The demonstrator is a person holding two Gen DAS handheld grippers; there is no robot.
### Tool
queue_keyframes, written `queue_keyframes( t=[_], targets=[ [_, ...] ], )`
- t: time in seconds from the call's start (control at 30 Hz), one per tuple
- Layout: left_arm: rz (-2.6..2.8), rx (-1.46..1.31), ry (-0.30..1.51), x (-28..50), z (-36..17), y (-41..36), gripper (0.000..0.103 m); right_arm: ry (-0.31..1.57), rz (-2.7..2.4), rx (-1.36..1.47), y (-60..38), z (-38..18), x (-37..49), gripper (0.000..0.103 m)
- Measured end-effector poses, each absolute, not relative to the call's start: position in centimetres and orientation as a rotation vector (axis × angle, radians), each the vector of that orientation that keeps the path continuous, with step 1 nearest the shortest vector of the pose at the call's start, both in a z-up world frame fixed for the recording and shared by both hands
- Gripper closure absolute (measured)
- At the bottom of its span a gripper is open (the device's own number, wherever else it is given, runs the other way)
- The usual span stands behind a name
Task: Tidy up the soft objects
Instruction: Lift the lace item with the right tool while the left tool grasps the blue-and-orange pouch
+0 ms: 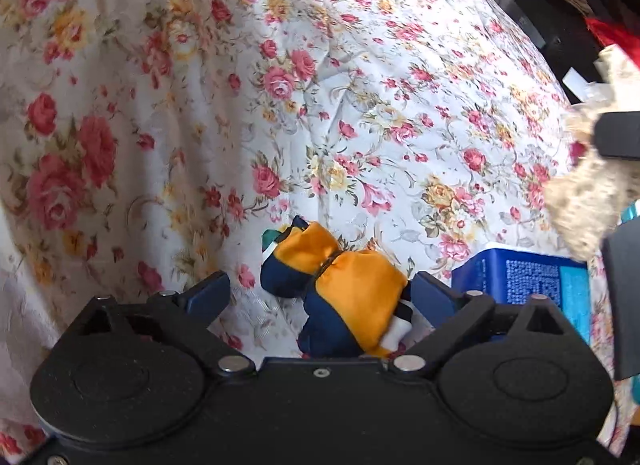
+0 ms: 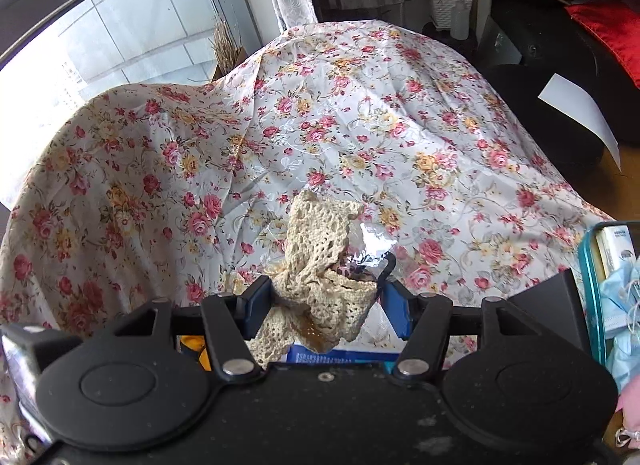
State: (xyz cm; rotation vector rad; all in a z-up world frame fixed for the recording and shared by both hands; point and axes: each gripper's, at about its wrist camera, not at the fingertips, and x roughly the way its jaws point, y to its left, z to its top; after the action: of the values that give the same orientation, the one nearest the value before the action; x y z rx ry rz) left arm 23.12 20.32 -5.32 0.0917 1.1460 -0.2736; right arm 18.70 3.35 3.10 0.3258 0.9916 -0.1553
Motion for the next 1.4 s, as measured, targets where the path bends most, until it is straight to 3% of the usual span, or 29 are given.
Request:
queue_keyframes(
  t=[0.23, 0.27, 0.33, 0.43, 0.57, 1.4],
  targets=[
    [-0.313, 0.075, 1.257, 23.9, -7.7, 20.3, 0.010, 0.985, -0.161, 0.351, 3.0, 3.3, 16.1, 0.044],
    [-0.319, 0.074, 1.266, 23.9, -7.9, 20.3, 0.018, 0.985, -0.161, 0.358, 3.0, 3.3, 15.8, 0.044],
    [-0.317, 0.081, 1.258, 23.7, -8.0, 20.2, 0.021, 0.984, -0.159, 0.371, 3.0, 3.2, 15.0, 0.044],
    [-0.330, 0.085, 1.231, 23.5, -7.5, 20.1, 0.046, 0.988, -0.160, 0.381, 3.1, 2.9, 14.3, 0.044],
    [-0.319, 0.029, 1.239, 24.1, -7.2, 20.8, 0.056, 0.996, -0.147, 0.391, 3.7, 2.6, 13.7, 0.044],
    [-0.250, 0.157, 1.124, 23.0, -6.8, 21.1, 0.057, 1.049, 0.036, 0.304, 9.9, 1.8, 6.7, 0.043]
  ],
)
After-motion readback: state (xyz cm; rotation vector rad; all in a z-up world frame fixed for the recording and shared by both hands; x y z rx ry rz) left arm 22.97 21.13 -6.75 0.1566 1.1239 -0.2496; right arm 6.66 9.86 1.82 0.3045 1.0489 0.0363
